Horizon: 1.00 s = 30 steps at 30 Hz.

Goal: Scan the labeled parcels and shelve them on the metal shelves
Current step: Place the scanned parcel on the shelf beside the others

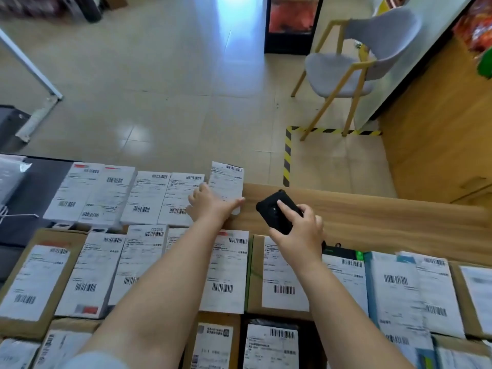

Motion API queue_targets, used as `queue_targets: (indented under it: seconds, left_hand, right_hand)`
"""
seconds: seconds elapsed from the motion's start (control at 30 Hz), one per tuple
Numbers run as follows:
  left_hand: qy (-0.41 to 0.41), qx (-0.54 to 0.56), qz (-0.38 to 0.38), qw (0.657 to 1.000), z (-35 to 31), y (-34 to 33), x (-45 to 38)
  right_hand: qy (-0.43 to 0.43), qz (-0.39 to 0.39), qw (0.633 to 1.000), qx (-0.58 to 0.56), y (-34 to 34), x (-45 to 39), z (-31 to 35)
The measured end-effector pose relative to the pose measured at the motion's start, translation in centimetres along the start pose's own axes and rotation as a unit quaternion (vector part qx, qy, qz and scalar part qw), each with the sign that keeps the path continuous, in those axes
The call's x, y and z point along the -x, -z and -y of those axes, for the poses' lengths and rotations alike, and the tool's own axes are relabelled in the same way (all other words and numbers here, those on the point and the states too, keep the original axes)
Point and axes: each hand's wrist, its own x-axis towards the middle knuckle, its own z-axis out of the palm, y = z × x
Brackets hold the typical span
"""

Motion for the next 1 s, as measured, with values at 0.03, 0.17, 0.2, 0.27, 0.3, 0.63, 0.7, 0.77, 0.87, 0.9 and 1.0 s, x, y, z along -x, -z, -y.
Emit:
queue_targets:
  seconds: [0.03,0.17,0.2,0.27,0.3,0.63,0.7,0.77,0.87,0.9,1.0]
  left_hand:
    - [-0.017,-0.017,-0.019,1.0,-0.6,-0.5,0.5]
    - [-0.047,-0.003,-0.002,0.999,-2.9,-1.8,1.8]
    - [-0.048,0.004,0.009,0.999,-3.4,-1.8,1.9]
    - [-0.048,0.026,0.02,0.998,-4.0,-1.3,1.8]
    - [-0.042,0.046,0.025,0.998,-4.0,-1.0,1.8]
    - [0.069,0.496,0.137,0.854,2.2,6.1,2.1]
    - [0.059,0.511,0.158,0.843,4.2,8.0,3.1]
    - [0.051,0.518,0.159,0.839,6.2,9.8,3.6]
    - [0.056,0.532,0.127,0.835,9.5,12.2,4.0]
    - [0.057,0.533,0.117,0.836,10.4,13.0,4.3]
    - [0.041,0.527,0.09,0.844,13.2,15.1,4.9]
  right_hand:
    - [0.0,0.0,1.0,-0.002,0.1,-0.3,-0.3]
    - [-0.003,0.005,1.0,-0.014,0.6,-0.8,-1.0]
    - [-0.003,0.003,1.0,-0.019,0.8,-0.9,-1.1]
    - [-0.004,-0.001,1.0,-0.022,1.5,-1.0,-1.3]
    - [-0.004,-0.005,1.0,-0.022,1.8,-1.0,-1.4]
    - [0.05,0.049,0.997,-0.019,3.9,1.7,2.7]
    - [0.075,0.056,0.996,0.0,3.6,3.1,4.8]
    - [0.107,0.059,0.992,0.028,3.2,4.5,7.1]
    - [0.153,0.066,0.983,0.072,2.3,7.0,10.6]
    - [0.164,0.067,0.98,0.093,2.0,7.8,11.6]
    - [0.166,0.062,0.973,0.15,0.7,10.1,14.2]
